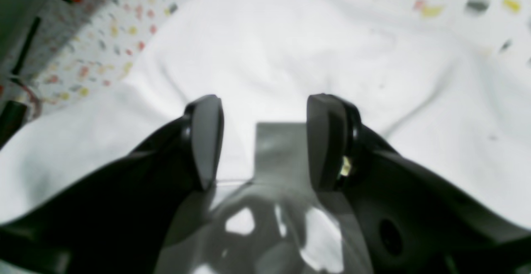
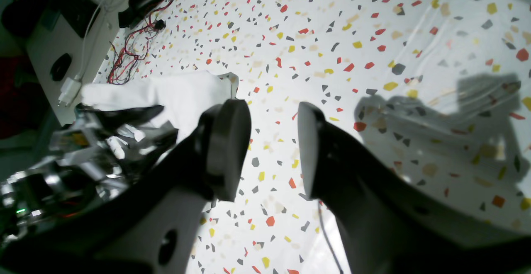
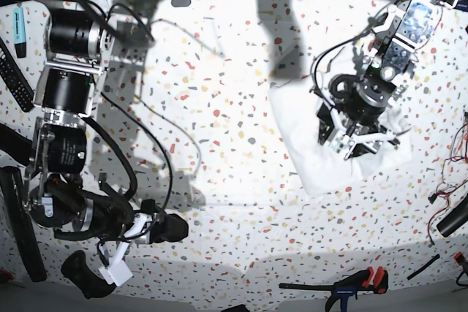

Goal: Fold the T-shirt properly
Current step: 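Pinch the shirt with the left gripper and pull it flat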

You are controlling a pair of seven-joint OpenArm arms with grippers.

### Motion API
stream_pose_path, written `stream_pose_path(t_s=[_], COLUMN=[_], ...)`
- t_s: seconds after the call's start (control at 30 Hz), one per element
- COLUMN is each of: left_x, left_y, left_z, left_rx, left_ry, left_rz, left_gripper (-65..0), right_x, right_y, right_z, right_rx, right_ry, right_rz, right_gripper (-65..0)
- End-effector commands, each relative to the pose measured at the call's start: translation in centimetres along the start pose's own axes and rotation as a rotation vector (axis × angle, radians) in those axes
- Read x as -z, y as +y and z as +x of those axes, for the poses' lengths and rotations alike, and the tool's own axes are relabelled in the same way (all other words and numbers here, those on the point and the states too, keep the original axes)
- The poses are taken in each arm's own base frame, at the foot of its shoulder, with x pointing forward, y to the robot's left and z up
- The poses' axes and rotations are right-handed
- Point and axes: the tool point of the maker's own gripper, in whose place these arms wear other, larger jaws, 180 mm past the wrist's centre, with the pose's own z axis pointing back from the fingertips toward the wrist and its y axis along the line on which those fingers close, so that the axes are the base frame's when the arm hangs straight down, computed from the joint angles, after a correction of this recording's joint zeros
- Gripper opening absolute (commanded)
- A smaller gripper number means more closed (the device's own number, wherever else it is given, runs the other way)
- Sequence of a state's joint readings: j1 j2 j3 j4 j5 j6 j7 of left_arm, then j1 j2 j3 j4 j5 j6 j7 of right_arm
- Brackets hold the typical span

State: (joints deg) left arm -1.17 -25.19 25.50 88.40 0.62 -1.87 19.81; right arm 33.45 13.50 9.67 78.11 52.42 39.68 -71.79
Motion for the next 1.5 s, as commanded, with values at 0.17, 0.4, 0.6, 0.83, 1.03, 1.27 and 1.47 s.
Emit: stream_pose_path(t_s=[0.17, 0.4, 0.6, 0.83, 1.03, 1.27, 1.47], left_x=[1.5, 1.6, 1.3, -3.4, -4.8, -5.8, -7.5], left_y=[1.7, 2.4, 5.7, 10.3, 9.1, 5.1, 2.2], left_z=[-5.9, -7.4, 0.8, 10.3, 9.8, 3.1, -1.5], left_rx=[0.043, 0.092, 0.105, 0.002, -0.004, 0.006, 0.036], left_ry=[0.077, 0.166, 0.065, -0.149, -0.115, 0.039, 0.145], left_rz=[0.039, 0.056, 0.149, 0.351, 0.323, 0.254, 0.211], left_gripper=[-32.6, -32.6, -32.5, -32.6, -32.6, -32.6, -32.6], right_x=[0.5, 4.6, 5.7, 7.3, 9.6, 15.3, 19.2], right_y=[1.6, 5.2, 6.5, 6.5, 8.2, 10.7, 11.6], right_z=[1.4, 1.0, 2.4, 2.5, 2.9, 1.8, 1.6], right_rx=[-0.007, 0.066, 0.017, -0.102, -0.27, -0.361, -0.284], right_ry=[-0.067, -0.158, -0.173, -0.144, -0.155, -0.127, -0.157], right_rz=[0.05, 0.119, 0.125, 0.04, -0.008, -0.071, -0.051], right_gripper=[-42.9, -42.9, -42.9, -42.9, -42.9, -42.9, -42.9])
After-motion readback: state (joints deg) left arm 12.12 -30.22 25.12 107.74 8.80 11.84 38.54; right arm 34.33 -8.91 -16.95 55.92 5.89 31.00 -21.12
